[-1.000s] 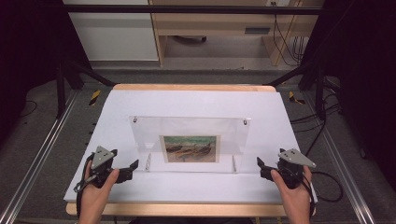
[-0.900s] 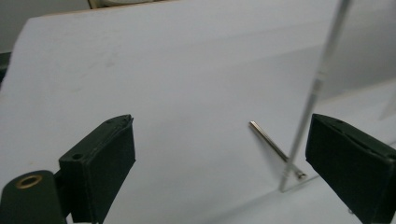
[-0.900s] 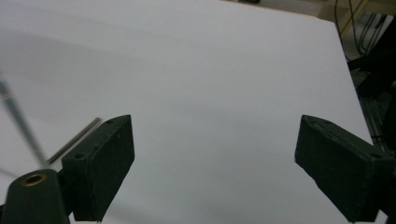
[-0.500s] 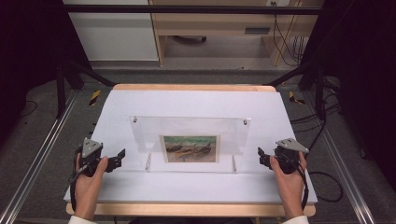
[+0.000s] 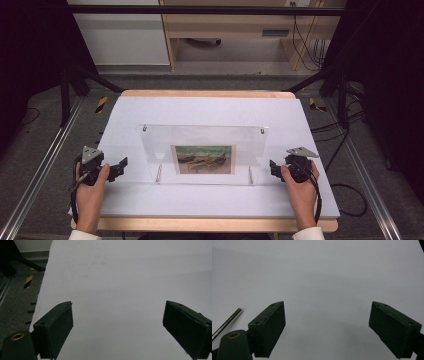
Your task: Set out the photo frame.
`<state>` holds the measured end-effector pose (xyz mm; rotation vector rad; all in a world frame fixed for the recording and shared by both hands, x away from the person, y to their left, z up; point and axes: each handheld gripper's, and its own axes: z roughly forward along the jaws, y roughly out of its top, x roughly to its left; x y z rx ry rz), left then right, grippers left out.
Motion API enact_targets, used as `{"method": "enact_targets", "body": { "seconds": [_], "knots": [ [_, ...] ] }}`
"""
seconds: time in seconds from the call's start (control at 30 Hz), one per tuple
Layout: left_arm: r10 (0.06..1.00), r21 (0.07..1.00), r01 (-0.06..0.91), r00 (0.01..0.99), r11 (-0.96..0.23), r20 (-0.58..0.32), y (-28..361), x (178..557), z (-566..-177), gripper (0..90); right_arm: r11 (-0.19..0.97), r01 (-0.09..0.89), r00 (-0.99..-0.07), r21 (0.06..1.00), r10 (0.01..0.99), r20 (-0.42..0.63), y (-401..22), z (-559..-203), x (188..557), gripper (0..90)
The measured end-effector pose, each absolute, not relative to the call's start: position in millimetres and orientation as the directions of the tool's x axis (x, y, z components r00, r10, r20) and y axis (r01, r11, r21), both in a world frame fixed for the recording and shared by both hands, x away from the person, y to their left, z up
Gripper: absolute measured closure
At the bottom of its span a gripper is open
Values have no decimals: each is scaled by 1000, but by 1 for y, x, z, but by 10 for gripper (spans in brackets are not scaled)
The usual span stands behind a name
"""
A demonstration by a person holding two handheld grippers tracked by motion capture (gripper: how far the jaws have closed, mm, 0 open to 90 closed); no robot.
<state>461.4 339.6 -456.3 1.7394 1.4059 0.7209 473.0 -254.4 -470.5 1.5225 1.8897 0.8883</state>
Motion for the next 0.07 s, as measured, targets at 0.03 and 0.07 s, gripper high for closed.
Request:
{"method": "enact_targets", "body": {
  "seconds": [0.03,0.07],
  "knots": [
    [972,839,536,232,-93,-40,339,461,-456,90,139,612,-209,779,978,-11,-256,-470,471,137],
    [971,842,531,236,-93,-41,339,460,-456,90,144,611,-212,779,977,-14,-257,-470,470,134]
  ]
}}
